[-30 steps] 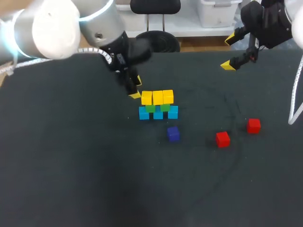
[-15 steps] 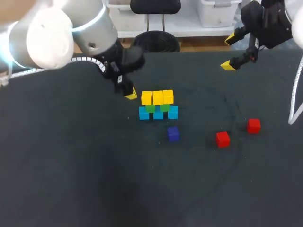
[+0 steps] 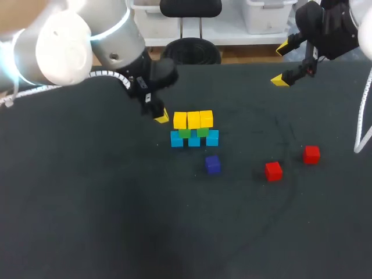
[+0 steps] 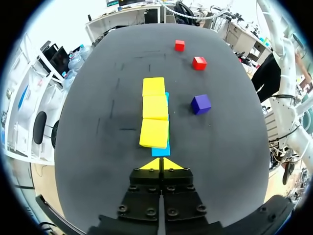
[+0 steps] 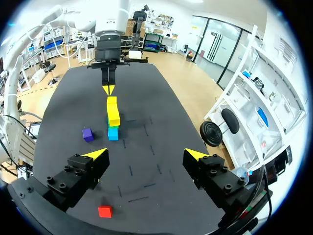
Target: Place the blue cubes, place green cubes on the blue cubes, place the yellow cubes on the green cubes, then place the red cubes on the yellow cubes, and place purple cube on the red cubes.
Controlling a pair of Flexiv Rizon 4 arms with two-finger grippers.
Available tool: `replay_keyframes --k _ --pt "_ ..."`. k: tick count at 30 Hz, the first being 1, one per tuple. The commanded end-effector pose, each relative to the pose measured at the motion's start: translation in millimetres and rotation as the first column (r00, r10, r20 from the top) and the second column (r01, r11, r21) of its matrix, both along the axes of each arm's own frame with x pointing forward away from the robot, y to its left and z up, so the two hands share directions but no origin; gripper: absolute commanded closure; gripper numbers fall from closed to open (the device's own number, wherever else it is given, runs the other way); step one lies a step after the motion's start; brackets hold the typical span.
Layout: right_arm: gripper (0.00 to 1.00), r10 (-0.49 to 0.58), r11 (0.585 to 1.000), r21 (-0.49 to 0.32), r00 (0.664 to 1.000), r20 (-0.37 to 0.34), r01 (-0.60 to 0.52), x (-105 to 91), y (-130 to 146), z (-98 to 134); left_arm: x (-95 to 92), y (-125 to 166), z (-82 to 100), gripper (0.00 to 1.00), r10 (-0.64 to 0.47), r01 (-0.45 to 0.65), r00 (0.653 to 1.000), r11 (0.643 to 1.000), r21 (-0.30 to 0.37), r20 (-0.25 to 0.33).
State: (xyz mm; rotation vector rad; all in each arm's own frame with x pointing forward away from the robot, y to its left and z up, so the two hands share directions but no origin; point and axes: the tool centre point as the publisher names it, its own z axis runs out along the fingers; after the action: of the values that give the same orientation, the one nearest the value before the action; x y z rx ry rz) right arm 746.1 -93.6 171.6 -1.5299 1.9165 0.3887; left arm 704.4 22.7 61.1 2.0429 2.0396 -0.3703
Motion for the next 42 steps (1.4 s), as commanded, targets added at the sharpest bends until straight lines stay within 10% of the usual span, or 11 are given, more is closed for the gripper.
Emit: replay_keyframes --k 1,42 --pt "0.00 0.003 1.000 0.002 1.000 -0.001 -0.003 1.4 0 -1 1.0 -2 -0.8 1.00 -0.001 0.001 1.000 1.000 -0.001 -0.003" --pt "0.00 0.003 1.000 0.002 1.000 -0.001 -0.003 1.4 0 -1 -6.0 -13 -1.7 1.00 -0.005 0.005 1.000 1.000 0.003 -0.017"
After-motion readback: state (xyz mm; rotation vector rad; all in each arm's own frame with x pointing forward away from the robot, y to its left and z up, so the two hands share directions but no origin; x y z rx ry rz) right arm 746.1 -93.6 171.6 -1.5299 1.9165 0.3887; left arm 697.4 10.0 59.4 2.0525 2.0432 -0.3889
